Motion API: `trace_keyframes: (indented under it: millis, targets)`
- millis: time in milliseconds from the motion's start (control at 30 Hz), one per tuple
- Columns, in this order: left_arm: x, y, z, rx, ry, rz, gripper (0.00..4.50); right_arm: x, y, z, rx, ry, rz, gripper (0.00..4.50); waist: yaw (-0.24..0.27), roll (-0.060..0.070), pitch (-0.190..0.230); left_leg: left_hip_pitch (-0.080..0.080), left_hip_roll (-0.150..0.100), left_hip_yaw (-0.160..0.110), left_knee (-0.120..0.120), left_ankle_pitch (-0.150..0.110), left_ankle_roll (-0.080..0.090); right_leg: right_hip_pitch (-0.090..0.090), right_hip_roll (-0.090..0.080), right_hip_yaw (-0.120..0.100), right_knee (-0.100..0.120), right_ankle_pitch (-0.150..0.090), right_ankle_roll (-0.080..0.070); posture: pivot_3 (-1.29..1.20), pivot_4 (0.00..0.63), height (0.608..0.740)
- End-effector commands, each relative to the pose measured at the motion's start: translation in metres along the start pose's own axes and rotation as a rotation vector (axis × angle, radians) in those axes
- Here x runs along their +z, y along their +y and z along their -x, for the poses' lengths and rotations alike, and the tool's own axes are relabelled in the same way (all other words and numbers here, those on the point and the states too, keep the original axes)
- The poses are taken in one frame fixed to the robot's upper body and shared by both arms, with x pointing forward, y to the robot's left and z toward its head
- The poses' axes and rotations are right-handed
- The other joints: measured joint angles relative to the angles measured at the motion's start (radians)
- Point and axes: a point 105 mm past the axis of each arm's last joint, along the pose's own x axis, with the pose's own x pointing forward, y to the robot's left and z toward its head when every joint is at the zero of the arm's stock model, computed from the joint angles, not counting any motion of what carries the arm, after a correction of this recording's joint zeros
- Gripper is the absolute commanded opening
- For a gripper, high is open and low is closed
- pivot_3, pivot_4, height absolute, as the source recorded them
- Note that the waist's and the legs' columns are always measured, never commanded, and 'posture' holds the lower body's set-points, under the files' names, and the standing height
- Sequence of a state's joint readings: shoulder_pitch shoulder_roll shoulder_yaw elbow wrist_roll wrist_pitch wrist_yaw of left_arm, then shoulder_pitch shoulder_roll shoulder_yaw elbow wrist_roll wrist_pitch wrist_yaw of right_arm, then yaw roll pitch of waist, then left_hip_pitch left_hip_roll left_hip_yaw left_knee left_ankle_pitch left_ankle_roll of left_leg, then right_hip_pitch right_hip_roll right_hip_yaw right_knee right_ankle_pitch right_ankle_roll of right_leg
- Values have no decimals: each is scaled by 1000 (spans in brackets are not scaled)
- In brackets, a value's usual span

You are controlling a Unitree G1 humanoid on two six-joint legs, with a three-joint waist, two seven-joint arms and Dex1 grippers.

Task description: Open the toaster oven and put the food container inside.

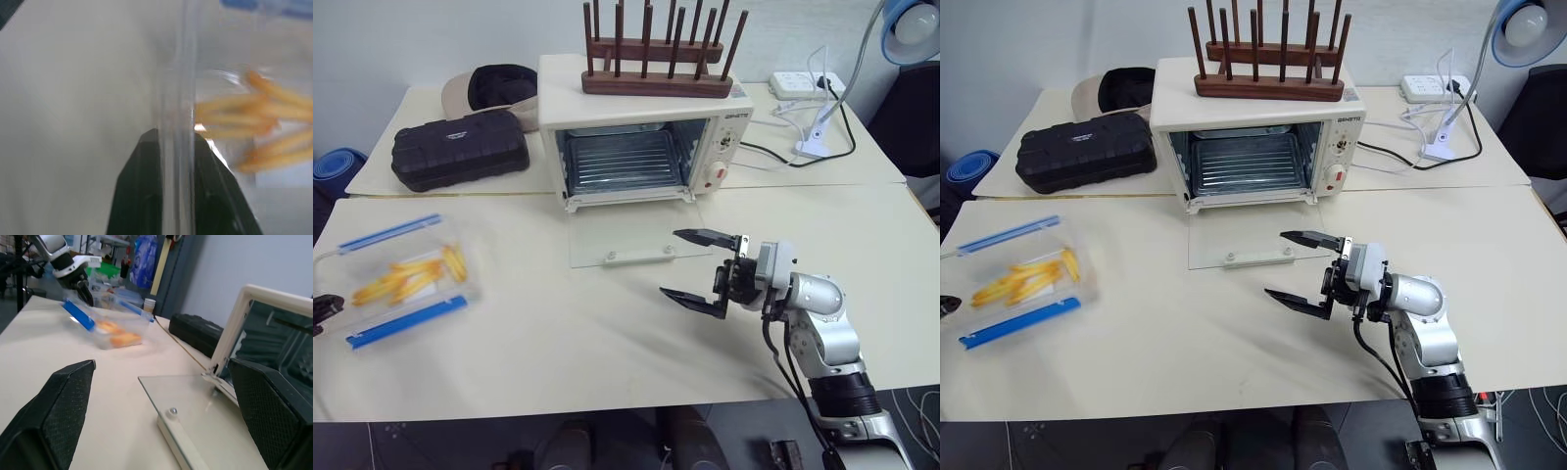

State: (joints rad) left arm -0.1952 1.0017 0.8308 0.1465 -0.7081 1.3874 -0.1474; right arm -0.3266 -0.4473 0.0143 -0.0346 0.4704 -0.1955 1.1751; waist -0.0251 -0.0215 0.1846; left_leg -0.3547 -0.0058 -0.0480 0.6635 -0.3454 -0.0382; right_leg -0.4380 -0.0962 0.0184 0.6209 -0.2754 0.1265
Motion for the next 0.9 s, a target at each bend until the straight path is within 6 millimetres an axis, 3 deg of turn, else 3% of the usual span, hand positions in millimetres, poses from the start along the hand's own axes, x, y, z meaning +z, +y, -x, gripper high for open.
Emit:
trace_keyframes:
  millis: [33,200,333,567,667,867,900]
  targets:
    - [23,-38,15,-100,-64,-113,127,16,-8,13,-49,-7,32,4500,0,-1,0,0,0,0,0,0,0,0,0,0,1,0,0,0,150,740]
    - [28,-101,15,-247,-45,-249,127,32,0,18,-23,-10,-37,4500,-1,-1,0,0,-1,0,0,0,0,0,1,0,1,0,0,0,150,740]
    - [27,-151,5,-356,-45,-329,127,30,6,24,-22,34,-39,4500,1,-1,0,0,-2,0,1,0,0,1,2,0,2,0,0,0,150,740]
    - [0,-251,-15,-560,7,-405,127,26,2,37,-126,106,-18,4500,1,-1,0,-1,-2,2,3,0,0,0,2,2,3,1,2,0,150,740]
    - [-7,-277,-21,-576,9,-375,127,26,7,37,-156,109,-22,4500,0,-1,0,-1,-2,2,3,0,0,0,2,1,2,1,2,0,150,740]
    - [-18,-305,-29,-563,21,-361,127,26,14,38,-207,119,-34,4500,7,-1,0,0,-3,4,4,1,0,-1,3,3,3,1,2,0,150,740]
    - [-18,-309,-29,-565,12,-371,477,25,14,40,-224,130,-39,4500,10,-1,0,0,-3,4,5,1,0,-1,3,3,1,1,2,0,150,740]
